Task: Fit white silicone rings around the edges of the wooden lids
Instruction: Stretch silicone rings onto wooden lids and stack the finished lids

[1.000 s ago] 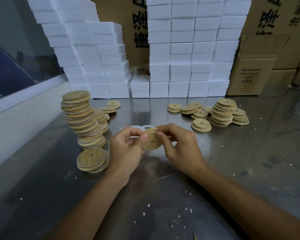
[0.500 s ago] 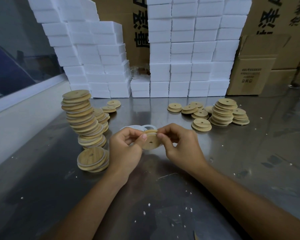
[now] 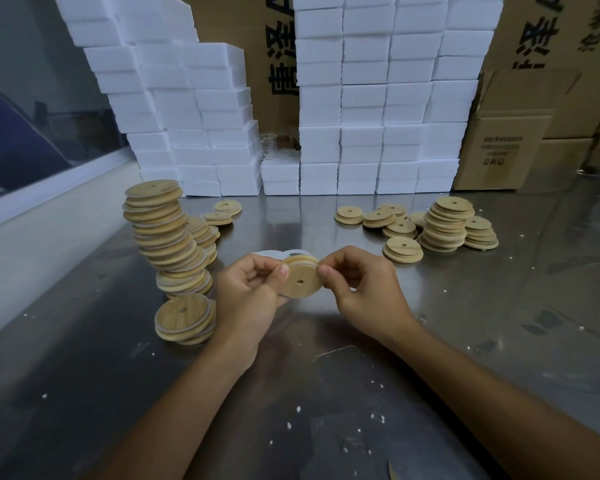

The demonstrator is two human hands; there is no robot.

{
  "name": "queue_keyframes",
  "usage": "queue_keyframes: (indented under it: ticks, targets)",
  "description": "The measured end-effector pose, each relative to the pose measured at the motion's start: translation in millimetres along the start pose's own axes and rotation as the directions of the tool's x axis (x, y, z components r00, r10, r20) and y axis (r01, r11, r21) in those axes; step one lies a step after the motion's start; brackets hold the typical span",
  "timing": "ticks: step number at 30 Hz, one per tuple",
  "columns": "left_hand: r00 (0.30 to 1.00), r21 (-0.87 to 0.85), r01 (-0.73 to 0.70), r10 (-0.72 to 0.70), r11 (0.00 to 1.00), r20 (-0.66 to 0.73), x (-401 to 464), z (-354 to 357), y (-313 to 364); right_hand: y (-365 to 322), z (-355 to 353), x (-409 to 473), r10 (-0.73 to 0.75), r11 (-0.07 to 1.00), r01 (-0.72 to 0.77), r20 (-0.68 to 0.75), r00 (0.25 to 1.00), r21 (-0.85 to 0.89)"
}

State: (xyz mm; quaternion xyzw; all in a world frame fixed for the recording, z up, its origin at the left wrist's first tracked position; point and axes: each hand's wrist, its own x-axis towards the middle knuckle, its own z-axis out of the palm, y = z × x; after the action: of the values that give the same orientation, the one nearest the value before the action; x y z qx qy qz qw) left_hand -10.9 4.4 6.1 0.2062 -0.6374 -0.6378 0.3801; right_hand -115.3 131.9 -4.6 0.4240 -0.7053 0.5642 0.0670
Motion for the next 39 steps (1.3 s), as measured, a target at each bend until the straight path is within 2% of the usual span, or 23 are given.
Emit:
queue_keyframes:
  ticks: [4,9,11,15,19,21,22,25,27,30,33,35,37,39]
  targets:
    - [0.996,-0.09,0.084,-0.085,0.992,-0.008,2,-1,1,3,1,1,0.051,0.996,-0.052,0.008,0.999,0.072]
    - [0.986,-0.17,0.165,-0.157,0.971,0.06,1,0,3,3,2,0,0.082,0.974,-0.093,0.063,0.995,0.205]
    - [0.985,-0.117,0.162,-0.154,0.98,0.075,1,1,3,2,4,-1,0.061,0.981,-0.071,0.059,0.996,0.18]
    - [0.995,0.068,0.063,-0.068,0.996,0.07,0,1,2,1,2,1,0.054,0.985,-0.056,0.02,0.998,0.165]
    - [0.993,0.073,0.073,-0.079,0.995,0.085,0,2,2,-2,1,2,0.106,0.979,-0.105,0.006,0.994,0.176]
    - [0.994,0.022,0.096,-0.097,0.995,0.048,0,1,1,-2,2,2,0.12,0.983,-0.122,0.022,0.993,0.138]
    - [0.994,0.009,0.105,-0.105,0.994,0.029,1,1,1,-2,1,1,0.086,0.994,-0.089,0.044,0.995,0.064]
    - [0.991,-0.02,0.135,-0.134,0.991,0.011,0,1,0,-2,-1,-1,-0.099,0.978,0.124,0.149,0.984,-0.169]
    - [0.99,-0.046,0.142,-0.141,0.989,0.02,0,2,0,-4,1,-2,-0.158,0.958,0.195,0.181,0.971,-0.208]
    - [0.987,-0.107,0.155,-0.15,0.982,0.05,2,0,2,-7,3,-2,-0.147,0.97,0.169,0.132,0.98,-0.176]
    - [0.983,-0.149,0.182,-0.176,0.972,0.054,2,0,-1,-14,1,-1,-0.039,0.994,0.04,0.018,0.999,-0.101]
    - [0.99,-0.018,0.138,-0.138,0.99,0.033,3,1,-6,-23,0,2,0.032,0.999,-0.032,-0.026,0.999,-0.012]
    - [0.998,0.198,-0.015,0.002,0.98,0.063,1,3,-12,-36,3,5,0.042,0.998,-0.04,-0.026,0.999,0.051]
    - [0.969,0.453,-0.245,0.203,0.857,0.14,-5,7,-15,-51,10,7,0.001,0.997,-0.003,0.024,1.0,0.077]
